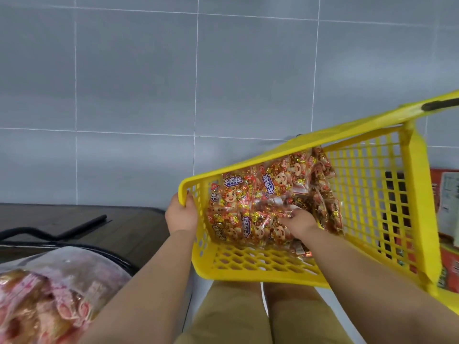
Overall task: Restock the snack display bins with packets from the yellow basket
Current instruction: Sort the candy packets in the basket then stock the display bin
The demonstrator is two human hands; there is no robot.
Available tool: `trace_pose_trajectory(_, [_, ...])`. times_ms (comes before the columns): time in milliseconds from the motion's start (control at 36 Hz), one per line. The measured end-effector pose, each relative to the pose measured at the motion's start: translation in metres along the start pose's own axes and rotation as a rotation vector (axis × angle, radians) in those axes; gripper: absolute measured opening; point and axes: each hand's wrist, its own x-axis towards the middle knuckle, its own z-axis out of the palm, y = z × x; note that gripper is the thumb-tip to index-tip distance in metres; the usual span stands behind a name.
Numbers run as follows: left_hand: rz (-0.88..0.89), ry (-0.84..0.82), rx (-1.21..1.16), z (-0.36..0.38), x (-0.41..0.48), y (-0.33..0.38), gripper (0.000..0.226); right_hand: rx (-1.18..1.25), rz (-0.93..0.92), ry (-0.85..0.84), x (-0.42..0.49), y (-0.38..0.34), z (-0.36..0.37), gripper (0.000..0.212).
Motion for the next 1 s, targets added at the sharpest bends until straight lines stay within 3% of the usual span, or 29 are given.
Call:
trace_pose_trajectory(167, [0.004, -0.039, 0.032, -0.005, -0.003, 0.01, 0.026, -0.094, -0.152, 0.103, -0.035, 0.004, -0.023, 0.045])
trace_pose_trajectory(250, [-0.039, -0.115, 0.069, -0.011, -0.003, 0.016, 0.029, 0.014, -0.187, 0.14, -0.047, 0.013, -0.038, 0.018])
trace_pose_trajectory(278, [-0.051, -0.129, 0.071, -0.013, -0.005, 0.018, 0.028, 0.07, -0.198, 0.141, -0.052, 0.015, -0.044, 0.024])
trace_pose_trajectory(361, [0.002, -0.002, 0.044, -0.022, -0.015, 0.024, 0.035, 0.253, -0.211, 0.077, -0.064, 0.018, -0.056, 0.028])
trace_pose_trajectory(444, [0.207, 0.145, -0.006, -0.03, -0.035, 0.032, 0.031, 0.431, -0.191, -0.002, -0.077, 0.009, -0.058, 0.03])
trace_pose_trajectory(500, [0.266, -0.005, -0.056, -0.031, -0.048, 0.036, 0.015, 0.485, -0.197, -0.026, -0.083, 0.002, -0.055, 0.025])
trace_pose_trajectory(556, [0.179, -0.289, -0.127, -0.03, -0.061, 0.039, 0.008, 0.433, -0.233, -0.022, -0.09, -0.005, -0.051, 0.027])
trace_pose_trajectory(611, [0.001, -0.593, -0.179, -0.029, -0.068, 0.039, 0.022, 0.372, -0.304, -0.06, -0.095, -0.01, -0.045, 0.02])
trace_pose_trajectory(667, [-0.159, -0.818, -0.178, -0.026, -0.072, 0.037, 0.05, 0.284, -0.382, -0.134, -0.102, -0.019, -0.036, 0.01])
trace_pose_trajectory(750, [-0.325, -0.938, -0.304, -0.023, -0.073, 0.03, 0.067, 0.271, -0.472, -0.262, -0.108, -0.037, -0.018, 0.01])
trace_pose_trajectory(889, [-0.284, -0.874, -0.479, -0.036, -0.062, 0.014, 0.054, 0.376, -0.449, -0.319, -0.092, -0.069, 0.002, 0.006])
trace_pose_trajectory(1000, [-0.183, -0.582, -0.489, -0.052, -0.048, 0.008, 0.027, 0.569, -0.315, -0.385, -0.06, -0.085, 0.013, 0.03])
